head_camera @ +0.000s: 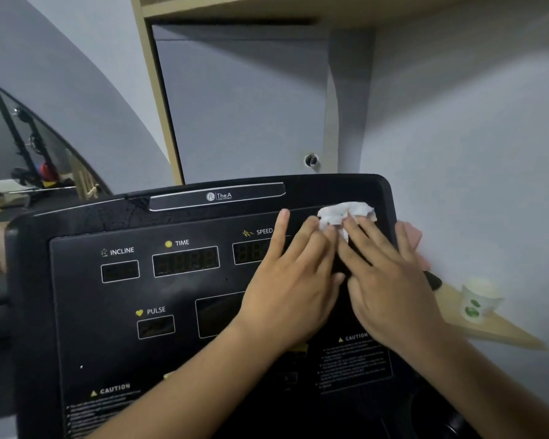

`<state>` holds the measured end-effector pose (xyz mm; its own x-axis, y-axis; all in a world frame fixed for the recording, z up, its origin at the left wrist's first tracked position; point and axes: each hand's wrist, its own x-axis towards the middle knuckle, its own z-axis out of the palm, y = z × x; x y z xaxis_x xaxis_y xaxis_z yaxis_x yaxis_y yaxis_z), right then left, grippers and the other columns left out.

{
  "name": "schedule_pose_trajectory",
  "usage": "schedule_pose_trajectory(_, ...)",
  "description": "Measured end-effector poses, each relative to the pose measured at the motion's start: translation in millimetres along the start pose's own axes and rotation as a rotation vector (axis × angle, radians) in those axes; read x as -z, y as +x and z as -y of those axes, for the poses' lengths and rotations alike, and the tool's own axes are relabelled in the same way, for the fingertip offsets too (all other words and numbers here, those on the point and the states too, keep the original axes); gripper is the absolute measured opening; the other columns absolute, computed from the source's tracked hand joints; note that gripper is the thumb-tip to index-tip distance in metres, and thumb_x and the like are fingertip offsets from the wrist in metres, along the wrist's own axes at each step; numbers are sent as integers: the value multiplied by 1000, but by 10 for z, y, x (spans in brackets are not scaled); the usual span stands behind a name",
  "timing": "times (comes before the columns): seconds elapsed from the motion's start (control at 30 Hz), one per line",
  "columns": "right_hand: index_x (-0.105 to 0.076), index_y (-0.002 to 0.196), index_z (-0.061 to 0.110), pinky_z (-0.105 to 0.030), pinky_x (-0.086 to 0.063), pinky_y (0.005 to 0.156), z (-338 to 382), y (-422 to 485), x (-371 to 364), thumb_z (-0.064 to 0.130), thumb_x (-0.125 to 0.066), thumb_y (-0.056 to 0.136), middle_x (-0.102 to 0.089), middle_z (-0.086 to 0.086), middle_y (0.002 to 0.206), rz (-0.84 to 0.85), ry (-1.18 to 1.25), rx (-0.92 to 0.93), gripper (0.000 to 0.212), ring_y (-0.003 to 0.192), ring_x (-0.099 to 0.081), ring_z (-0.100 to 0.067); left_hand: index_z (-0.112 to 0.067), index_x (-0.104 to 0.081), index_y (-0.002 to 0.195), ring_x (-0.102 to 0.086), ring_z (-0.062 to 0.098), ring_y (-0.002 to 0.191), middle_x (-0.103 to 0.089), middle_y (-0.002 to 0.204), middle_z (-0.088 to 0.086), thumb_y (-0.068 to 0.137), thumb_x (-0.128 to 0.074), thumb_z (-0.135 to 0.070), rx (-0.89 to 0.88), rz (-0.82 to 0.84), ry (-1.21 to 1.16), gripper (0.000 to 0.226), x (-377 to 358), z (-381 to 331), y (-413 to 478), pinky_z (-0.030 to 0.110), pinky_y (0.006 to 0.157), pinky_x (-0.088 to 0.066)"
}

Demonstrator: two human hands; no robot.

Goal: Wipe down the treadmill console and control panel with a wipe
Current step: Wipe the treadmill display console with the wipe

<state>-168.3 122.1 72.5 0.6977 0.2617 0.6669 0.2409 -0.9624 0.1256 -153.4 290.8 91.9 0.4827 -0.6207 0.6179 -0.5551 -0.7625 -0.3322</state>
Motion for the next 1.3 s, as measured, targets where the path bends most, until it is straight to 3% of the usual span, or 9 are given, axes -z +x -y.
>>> schedule_pose_trajectory(0.17,-35,147,14,-59,-14,115,61,318,65,25,-28,84,-33,-5,155,19,-17,-27,64,145,-23,-20,4,-43,140,-35,34,140,-52,133,17,97,-42,-38,80,-29,85,60,129,131,245,59,118,-7)
schedule_pose_trajectory(0.37,-36,146,6,-55,-19,115,350,40,17,28,-29,84,-33,-9,154,65,9,49,66,145,-23,-23,4,-33,146,-18,30,148,-36,153,19,98,-35,-36,6,28,35,62,114,170,-252,52,119,-11)
schedule_pose_trajectory(0.47,-38,145,7,-55,-19,116,426,150,36,27,-29,86,-36,-9,153,68,20,79,64,144,-25,-22,5,-43,140,-21,31,147,-38,152,20,96,-39,-28,26,-1,-48,55,136,233,-290,47,120,-16)
schedule_pose_trajectory(0.57,-39,144,8,-55,-16,116,522,405,102,28,-26,87,-37,-9,152,64,17,94,62,144,-24,-23,2,-43,138,-23,32,147,-33,154,21,91,-38,-15,90,-33,-139,50,236,388,-108,46,120,-21)
schedule_pose_trajectory(0.83,-43,141,6,-54,-18,114,783,219,14,26,-30,83,-39,-11,151,97,47,218,63,143,-28,-22,3,-47,139,-43,35,134,-52,137,21,86,-41,-21,63,22,78,58,314,555,-517,50,110,-35)
schedule_pose_trajectory(0.9,-40,144,7,-57,-17,115,880,424,56,26,-26,84,-36,-7,153,74,70,222,64,143,-27,-20,7,-48,135,-42,37,134,-54,133,22,86,-43,-19,132,-7,108,56,371,654,-461,51,111,-35)
schedule_pose_trajectory(1.0,-34,147,9,-59,-15,116,1065,617,97,28,-23,85,-31,-6,155,68,88,211,66,145,-21,-20,7,-42,140,-32,37,142,-42,147,25,90,-40,-21,197,5,174,58,438,803,-471,54,115,-28)
schedule_pose_trajectory(1.17,-41,143,6,-58,-15,114,1368,343,-41,27,-30,85,-38,-9,151,85,113,304,63,143,-28,-22,6,-42,141,-31,40,142,-37,150,27,91,-34,-23,190,82,144,59,350,744,-1037,54,115,-29)
schedule_pose_trajectory(1.3,-41,143,5,-65,-18,111,1518,593,-6,28,-27,85,-36,-8,153,83,75,330,64,143,-27,-20,3,-38,145,-29,38,143,-33,152,26,93,-33,-28,257,69,197,61,438,955,-1035,56,115,-26)
